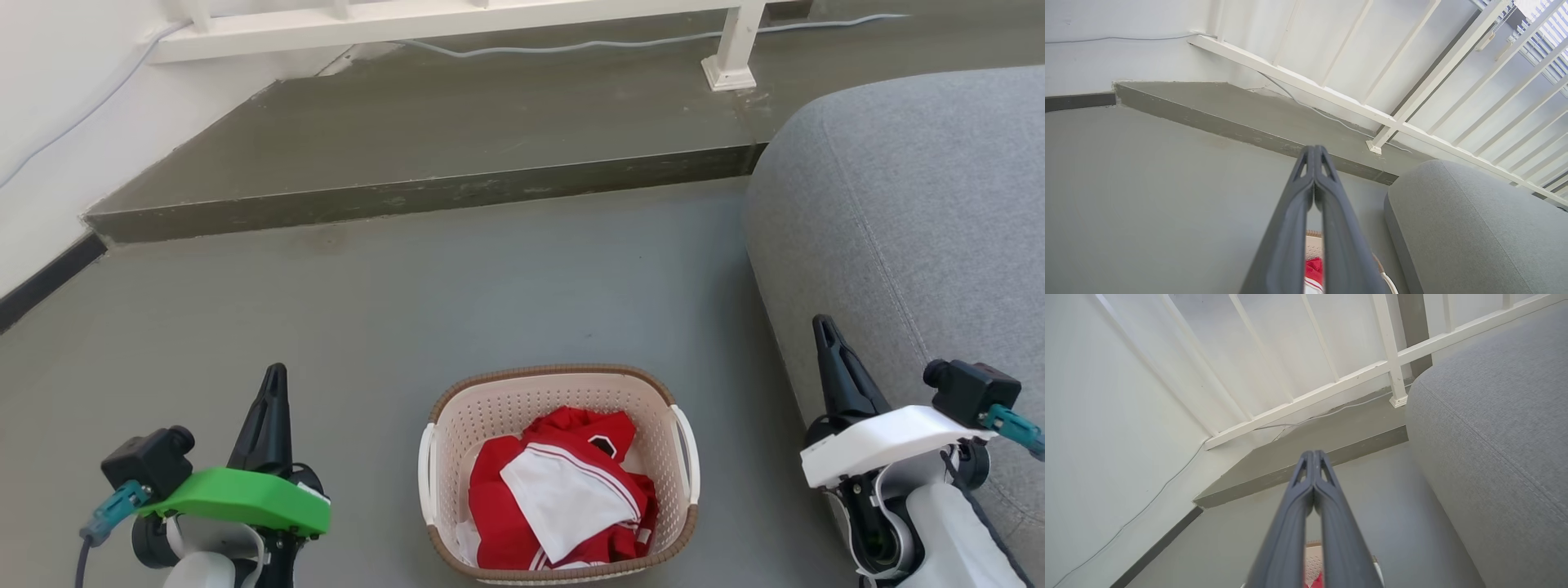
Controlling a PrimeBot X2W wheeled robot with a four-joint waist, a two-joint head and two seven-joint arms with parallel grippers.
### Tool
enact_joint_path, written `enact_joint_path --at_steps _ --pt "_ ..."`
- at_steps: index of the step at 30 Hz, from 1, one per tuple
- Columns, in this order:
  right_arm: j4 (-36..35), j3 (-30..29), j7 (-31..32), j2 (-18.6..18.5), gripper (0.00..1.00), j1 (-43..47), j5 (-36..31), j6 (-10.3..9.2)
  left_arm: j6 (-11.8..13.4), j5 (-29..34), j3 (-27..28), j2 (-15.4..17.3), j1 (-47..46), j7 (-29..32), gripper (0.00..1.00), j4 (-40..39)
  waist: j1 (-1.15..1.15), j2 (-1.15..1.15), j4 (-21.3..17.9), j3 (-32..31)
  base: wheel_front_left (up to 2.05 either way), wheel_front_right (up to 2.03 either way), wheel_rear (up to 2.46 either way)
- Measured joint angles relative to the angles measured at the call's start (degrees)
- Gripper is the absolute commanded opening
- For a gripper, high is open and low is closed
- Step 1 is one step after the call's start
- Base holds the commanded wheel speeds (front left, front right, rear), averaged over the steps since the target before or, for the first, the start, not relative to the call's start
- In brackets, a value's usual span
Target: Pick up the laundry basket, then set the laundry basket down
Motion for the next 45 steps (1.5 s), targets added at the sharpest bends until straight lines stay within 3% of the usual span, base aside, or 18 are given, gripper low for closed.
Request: enact_joint_path --at_steps 45 --pt "0.33 -8.15 9.03 1.70 0.00 -0.01 31.95 1.78 0.00 -29.81 4.88 0.84 0.05 8.58 0.00 0.03 0.00 0.00 1.37 -2.35 0.00 0.00 0.00"
